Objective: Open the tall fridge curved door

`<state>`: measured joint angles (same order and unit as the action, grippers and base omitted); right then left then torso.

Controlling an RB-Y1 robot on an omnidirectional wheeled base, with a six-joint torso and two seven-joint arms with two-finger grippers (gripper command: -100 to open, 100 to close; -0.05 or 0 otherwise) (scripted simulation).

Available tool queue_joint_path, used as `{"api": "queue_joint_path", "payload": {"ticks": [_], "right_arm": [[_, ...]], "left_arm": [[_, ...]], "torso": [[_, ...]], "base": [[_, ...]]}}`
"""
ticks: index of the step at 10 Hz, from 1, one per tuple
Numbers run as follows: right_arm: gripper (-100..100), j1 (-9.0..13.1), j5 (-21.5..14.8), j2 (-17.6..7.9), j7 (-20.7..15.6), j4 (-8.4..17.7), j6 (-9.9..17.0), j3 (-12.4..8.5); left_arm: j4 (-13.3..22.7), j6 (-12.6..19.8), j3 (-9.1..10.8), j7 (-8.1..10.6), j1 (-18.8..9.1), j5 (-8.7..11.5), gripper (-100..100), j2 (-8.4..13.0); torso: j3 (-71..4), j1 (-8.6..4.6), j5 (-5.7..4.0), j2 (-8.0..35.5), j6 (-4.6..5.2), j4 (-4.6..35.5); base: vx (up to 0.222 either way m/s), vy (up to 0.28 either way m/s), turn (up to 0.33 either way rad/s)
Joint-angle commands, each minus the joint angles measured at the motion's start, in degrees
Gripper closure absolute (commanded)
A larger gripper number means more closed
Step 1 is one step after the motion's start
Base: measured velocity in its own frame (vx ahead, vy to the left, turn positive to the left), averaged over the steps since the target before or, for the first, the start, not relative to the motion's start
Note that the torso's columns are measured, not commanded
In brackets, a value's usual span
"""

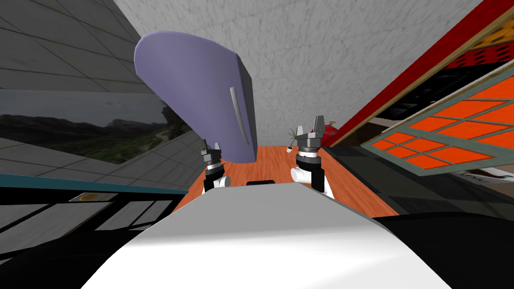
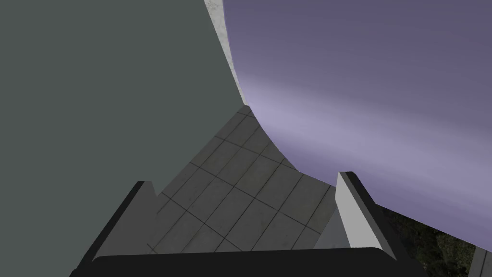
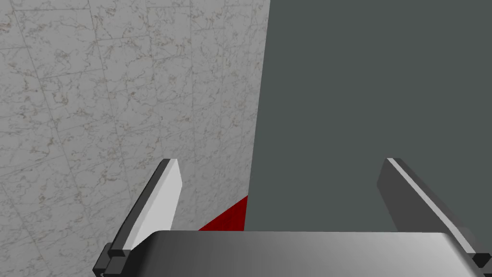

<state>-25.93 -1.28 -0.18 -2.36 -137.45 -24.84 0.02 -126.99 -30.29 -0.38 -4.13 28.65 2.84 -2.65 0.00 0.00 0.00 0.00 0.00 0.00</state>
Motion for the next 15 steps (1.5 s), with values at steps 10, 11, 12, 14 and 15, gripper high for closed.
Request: {"api": "queue_joint_path", "payload": {"ticks": [10,11,12,14,15], "right_arm": [[0,0.00,0.00,0.00,0.00,-0.02,-0.01,0.00],[0,0.00,0.00,0.00,0.00,0.00,0.00,0.00],[0,-0.01,0.00,0.01,0.00,0.01,0.00,0.00],[0,-0.01,0.00,0.01,0.00,0.01,0.00,0.01],[0,-0.01,0.00,0.01,0.00,0.01,0.00,0.01]], "left_arm": [[0.49,0.68,0.60,0.11,-0.82,-0.08,-100,2.72],[1.00,1.38,1.20,0.22,-1.66,-0.16,-100,4.39],[1.66,2.30,2.00,0.36,-2.74,-0.27,-100,6.16],[3.35,4.72,4.10,0.72,-5.58,-0.56,-100,8.94],[4.35,6.20,5.38,0.94,-7.17,-0.74,-100,10.03]], "torso": [[-79.19,0.00,0.00,39.62,0.00,39.60],[-83.15,-0.04,-0.01,41.51,0.00,41.48],[-84.30,-0.11,-0.03,42.00,0.00,42.03],[-84.62,-0.11,-0.03,42.17,0.00,42.24],[-84.60,-0.12,-0.03,42.23,0.00,42.26]], "base": [[0.002,-0.002,0.002],[0.033,-0.050,0.023],[0.052,-0.074,0.031],[0.061,-0.102,0.041],[0.078,-0.151,0.043]]}}
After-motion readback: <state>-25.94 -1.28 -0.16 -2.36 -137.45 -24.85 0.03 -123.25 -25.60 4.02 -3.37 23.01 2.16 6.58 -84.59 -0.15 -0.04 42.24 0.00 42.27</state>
